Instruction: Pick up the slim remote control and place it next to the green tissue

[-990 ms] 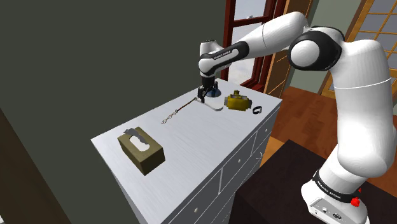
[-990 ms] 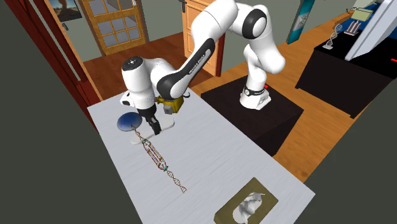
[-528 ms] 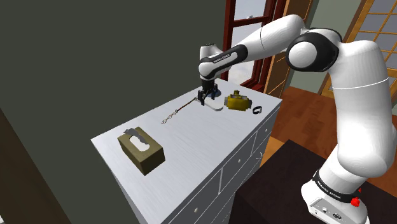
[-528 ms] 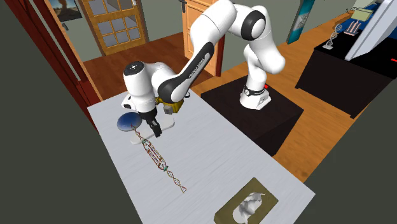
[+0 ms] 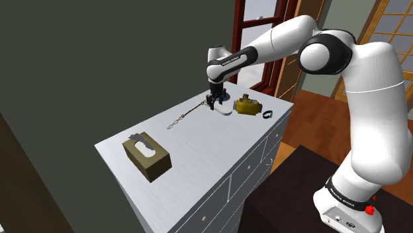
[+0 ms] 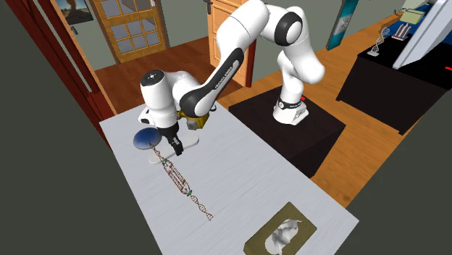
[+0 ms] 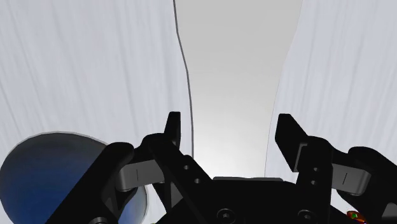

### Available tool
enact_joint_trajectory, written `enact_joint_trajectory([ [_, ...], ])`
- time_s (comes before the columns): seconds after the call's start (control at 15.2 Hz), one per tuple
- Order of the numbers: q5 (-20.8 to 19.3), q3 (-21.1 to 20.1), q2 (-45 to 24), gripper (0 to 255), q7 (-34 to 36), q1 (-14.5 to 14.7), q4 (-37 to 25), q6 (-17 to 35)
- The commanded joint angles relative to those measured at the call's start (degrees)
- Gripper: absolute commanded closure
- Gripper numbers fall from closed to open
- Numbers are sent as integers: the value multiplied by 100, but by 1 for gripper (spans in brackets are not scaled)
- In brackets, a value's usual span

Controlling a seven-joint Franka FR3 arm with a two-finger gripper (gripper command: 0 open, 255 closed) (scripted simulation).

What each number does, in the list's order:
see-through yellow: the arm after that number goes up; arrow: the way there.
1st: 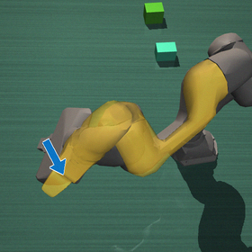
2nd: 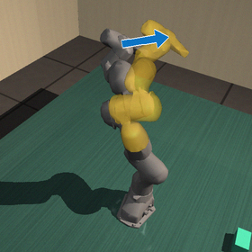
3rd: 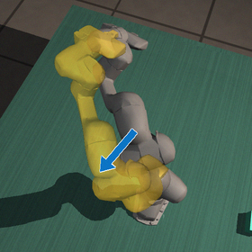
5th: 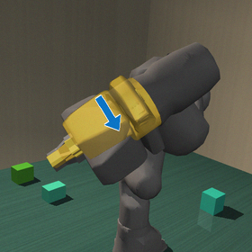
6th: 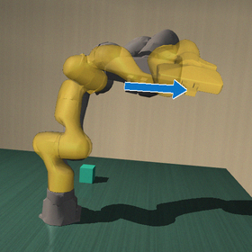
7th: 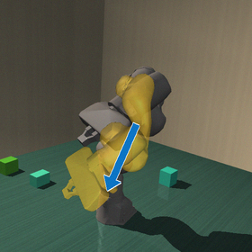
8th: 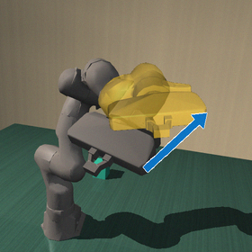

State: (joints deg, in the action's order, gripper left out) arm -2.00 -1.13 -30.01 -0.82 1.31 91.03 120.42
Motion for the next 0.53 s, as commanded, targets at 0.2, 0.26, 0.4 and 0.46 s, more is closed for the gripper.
enact_joint_trajectory([
  [0.2, 1, -1, 1, 255, 1, 1, -2, 0],
  [0.26, 1, -1, 2, 255, 0, 1, 0, 1],
  [0.4, 4, -2, 67, 255, -4, 0, -56, -121],
  [0.46, 5, -3, 99, 255, -5, 0, -87, -183],
])
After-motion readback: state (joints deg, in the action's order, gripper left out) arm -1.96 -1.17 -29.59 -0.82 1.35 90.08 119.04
